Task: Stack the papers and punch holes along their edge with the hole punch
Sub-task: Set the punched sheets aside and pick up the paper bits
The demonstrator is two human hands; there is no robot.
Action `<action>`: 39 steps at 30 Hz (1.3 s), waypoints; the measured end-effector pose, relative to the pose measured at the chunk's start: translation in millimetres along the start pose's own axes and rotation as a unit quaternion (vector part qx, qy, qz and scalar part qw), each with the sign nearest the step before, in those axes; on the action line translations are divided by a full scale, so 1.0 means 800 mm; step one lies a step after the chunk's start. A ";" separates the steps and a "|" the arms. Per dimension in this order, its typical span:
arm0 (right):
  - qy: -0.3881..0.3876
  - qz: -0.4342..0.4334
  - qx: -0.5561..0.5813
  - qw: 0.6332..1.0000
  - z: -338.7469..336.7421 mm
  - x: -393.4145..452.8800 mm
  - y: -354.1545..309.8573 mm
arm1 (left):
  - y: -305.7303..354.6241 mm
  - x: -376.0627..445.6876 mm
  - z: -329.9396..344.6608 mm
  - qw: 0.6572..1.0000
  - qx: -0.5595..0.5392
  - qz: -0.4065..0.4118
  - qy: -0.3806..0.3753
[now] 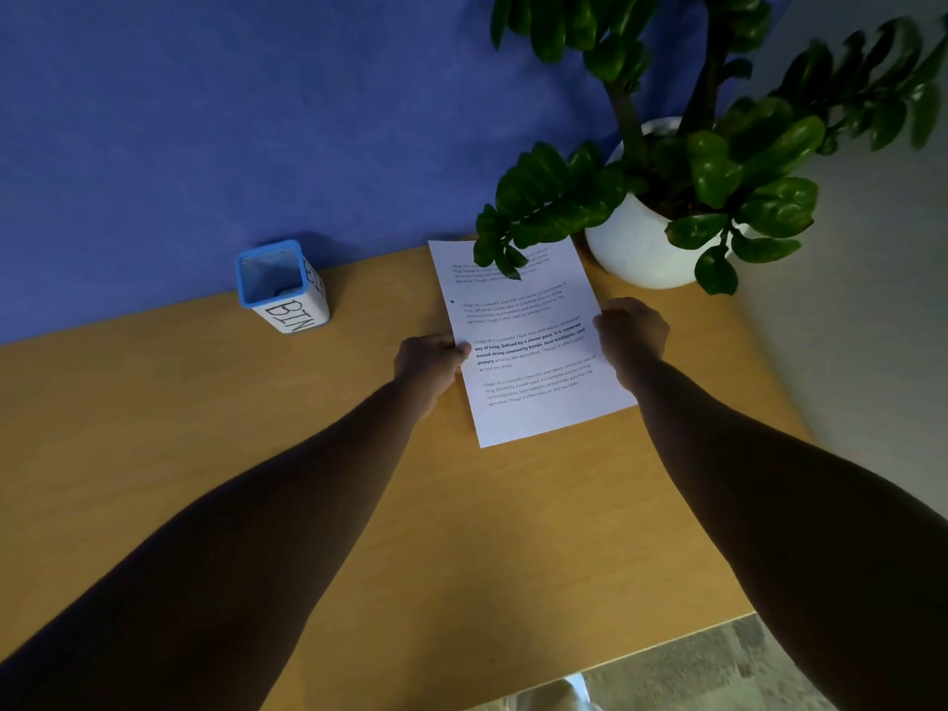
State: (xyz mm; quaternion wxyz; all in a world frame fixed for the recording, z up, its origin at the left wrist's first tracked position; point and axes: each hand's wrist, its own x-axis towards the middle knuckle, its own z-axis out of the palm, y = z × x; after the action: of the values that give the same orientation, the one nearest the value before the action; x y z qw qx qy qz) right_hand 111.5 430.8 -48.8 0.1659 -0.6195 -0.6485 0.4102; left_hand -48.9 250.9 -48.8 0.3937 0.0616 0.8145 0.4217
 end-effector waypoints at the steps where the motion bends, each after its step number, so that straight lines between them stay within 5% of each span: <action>1: 0.002 -0.003 -0.003 1.000 0.000 0.002 0.001 | -0.001 0.001 0.001 1.000 0.001 -0.001 0.000; 18: 0.016 -0.048 -0.056 0.997 0.010 -0.032 0.006 | -0.023 -0.008 -0.016 0.995 0.056 -0.024 0.080; 27: -0.034 -0.173 -0.152 0.973 0.045 -0.099 -0.004 | -0.035 -0.039 -0.058 0.977 0.182 0.083 0.077; 39: -0.106 -0.284 -0.235 0.923 0.092 -0.191 -0.029 | -0.069 -0.097 -0.144 0.911 0.355 0.177 0.110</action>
State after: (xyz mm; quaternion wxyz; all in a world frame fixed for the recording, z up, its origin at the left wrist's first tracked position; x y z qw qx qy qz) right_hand 70.0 265.4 -31.8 0.0554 -0.3831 -0.8890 0.2448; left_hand -62.7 108.4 -5.0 0.1729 0.2938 0.9243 0.1714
